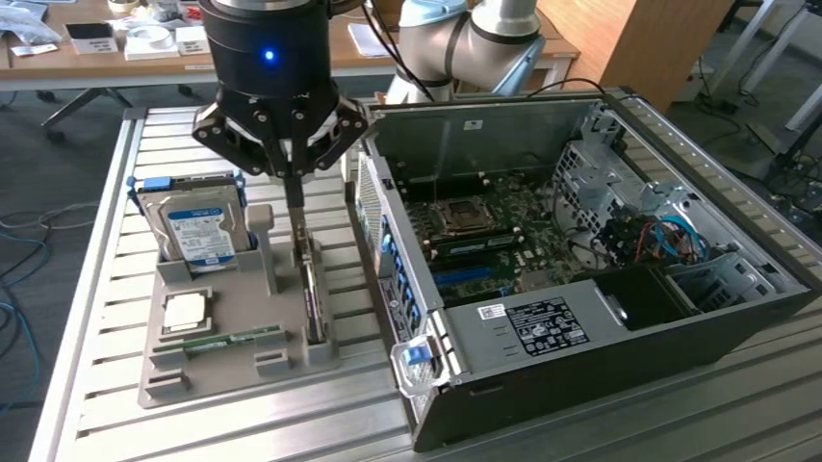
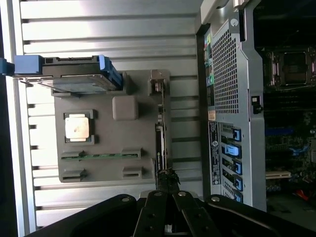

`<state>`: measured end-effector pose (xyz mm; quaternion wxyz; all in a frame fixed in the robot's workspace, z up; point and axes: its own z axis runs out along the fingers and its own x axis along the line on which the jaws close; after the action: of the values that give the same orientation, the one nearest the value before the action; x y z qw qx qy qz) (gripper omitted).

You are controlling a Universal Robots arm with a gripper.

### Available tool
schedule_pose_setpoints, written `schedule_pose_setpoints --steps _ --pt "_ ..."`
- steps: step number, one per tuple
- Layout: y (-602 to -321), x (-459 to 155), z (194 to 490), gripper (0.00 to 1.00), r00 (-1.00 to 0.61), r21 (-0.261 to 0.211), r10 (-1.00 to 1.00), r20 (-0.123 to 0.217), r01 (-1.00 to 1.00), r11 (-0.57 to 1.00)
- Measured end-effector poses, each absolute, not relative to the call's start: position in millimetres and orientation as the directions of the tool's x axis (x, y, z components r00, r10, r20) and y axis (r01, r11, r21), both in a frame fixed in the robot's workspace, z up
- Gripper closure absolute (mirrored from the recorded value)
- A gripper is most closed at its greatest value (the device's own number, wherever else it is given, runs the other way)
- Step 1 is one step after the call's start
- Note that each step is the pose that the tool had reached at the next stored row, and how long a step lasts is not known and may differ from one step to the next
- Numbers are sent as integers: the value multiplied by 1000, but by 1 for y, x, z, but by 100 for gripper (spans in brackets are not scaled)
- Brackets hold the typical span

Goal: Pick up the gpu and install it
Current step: 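Reach for the gpu, then pick up the gpu and move the gpu toward the slot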

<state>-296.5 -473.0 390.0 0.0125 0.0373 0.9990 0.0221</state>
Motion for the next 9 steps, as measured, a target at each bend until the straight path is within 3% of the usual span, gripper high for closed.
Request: schedule_pose_setpoints --steps 9 --pt "-473 -297 389 89 -997 45 75 -23 74 996"
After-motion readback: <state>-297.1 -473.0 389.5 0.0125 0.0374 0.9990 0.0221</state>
